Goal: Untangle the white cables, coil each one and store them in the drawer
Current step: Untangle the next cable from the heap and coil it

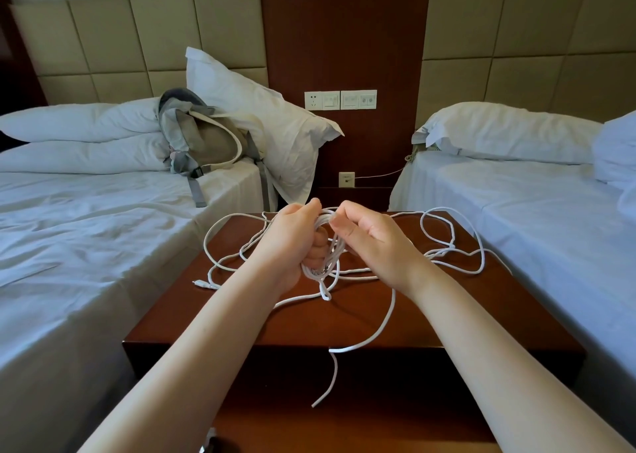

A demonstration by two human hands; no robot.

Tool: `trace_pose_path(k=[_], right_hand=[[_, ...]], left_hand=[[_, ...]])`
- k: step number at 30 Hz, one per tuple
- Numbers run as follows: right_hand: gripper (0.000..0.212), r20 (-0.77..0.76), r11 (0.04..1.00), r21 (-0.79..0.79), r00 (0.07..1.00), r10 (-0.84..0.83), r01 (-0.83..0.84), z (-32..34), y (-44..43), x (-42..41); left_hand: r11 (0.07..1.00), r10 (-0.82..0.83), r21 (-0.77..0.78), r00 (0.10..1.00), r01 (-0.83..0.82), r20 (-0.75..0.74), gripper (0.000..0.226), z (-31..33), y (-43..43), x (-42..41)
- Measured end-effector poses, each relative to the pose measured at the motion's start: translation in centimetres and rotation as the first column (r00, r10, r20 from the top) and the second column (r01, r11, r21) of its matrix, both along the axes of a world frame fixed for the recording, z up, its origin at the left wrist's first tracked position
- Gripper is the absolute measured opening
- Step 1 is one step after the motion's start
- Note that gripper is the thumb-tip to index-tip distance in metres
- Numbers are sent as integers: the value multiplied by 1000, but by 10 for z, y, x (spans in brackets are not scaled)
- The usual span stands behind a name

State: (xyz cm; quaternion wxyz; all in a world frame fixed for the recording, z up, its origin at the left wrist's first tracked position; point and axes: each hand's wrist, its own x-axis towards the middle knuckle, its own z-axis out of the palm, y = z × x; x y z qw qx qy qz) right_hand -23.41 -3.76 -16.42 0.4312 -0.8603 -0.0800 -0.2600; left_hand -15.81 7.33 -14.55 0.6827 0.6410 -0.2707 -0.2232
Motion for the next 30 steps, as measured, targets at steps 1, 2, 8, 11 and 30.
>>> trace_pose_path(k=[1,2,8,11,30], right_hand=[[35,9,1000,-21,1000,-15,15,0,0,1],[34,25,998,-50,999,-40,41,0,0,2],[36,203,972,-104,961,-187,212,-1,1,5],[41,250,966,8,934,-254,260,3,1,4],[36,196,846,464,901,-387,262,8,38,10]], left_hand=[[1000,5,2,1000,-5,-5,42,0,0,0],[1000,8,-2,1000,-8,-16,42,0,0,1],[977,209,-49,974,-206,82,25,4,-2,-7],[947,319,-122,910,-296,263,20,4,0,-12],[794,599,-474,625,-381,501,28,-15,-5,-12]])
